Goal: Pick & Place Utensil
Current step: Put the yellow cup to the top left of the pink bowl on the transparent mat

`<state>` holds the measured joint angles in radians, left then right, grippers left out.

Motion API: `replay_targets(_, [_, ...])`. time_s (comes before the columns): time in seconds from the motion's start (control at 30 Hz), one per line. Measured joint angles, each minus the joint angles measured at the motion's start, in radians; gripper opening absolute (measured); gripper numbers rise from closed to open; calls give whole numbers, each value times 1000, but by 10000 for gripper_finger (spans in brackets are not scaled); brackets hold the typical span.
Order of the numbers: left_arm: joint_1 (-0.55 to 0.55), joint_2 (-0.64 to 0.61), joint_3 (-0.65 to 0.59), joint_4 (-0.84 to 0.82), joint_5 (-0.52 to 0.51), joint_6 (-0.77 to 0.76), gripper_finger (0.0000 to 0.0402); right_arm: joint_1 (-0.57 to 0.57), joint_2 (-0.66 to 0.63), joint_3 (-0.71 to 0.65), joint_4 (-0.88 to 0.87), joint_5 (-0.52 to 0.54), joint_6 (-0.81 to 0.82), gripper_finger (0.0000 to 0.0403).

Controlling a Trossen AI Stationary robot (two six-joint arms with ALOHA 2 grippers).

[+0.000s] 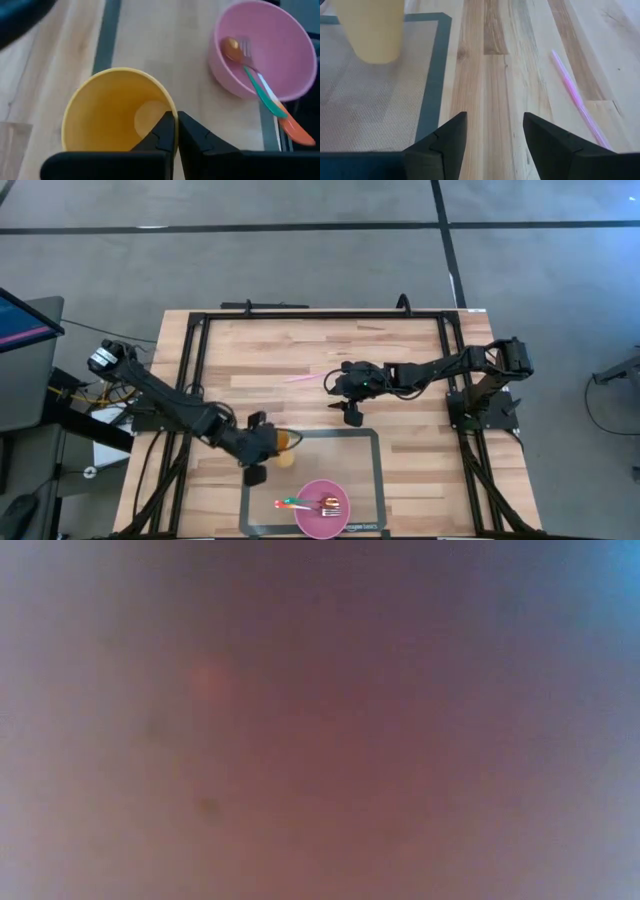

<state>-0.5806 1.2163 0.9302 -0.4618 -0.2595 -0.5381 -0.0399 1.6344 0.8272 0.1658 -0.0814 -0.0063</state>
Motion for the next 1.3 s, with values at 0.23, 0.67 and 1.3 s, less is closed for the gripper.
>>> replay_targets(0.23, [-79, 0, 0, -3, -61, 1, 10, 0, 0, 0, 0, 0, 43, 187])
replay_targets(0.67, [-88, 0, -60, -48, -105, 4, 9, 0, 0, 0, -5, 0, 94, 179])
replay_targets(1.3, [-80, 3, -92, 16, -121, -23, 48, 0, 0, 0, -5, 0, 94, 177])
